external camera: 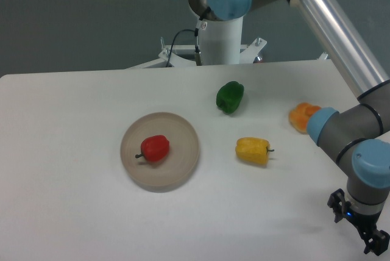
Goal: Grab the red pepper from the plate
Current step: 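Move the open gripper over the table toward the plate with the red pepper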
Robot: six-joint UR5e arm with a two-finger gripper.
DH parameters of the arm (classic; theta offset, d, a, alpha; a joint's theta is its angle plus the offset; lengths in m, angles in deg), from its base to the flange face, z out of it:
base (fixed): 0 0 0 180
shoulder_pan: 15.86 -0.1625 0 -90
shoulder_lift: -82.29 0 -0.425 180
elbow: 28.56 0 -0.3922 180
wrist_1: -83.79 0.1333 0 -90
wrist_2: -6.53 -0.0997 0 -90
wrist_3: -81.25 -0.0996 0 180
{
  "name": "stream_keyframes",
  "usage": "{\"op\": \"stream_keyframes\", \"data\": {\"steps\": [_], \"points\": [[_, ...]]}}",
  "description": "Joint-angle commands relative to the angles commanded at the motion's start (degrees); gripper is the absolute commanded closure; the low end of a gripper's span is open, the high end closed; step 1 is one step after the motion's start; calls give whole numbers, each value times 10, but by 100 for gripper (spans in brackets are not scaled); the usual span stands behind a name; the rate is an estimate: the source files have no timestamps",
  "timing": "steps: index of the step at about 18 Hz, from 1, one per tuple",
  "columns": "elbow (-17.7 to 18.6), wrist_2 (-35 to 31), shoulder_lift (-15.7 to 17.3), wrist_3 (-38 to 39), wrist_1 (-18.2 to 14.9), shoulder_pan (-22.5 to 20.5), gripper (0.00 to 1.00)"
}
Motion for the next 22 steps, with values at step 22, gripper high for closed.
{"op": "stream_keyframes", "data": {"steps": [22], "points": [[202, 16, 195, 108, -34, 40, 0]]}}
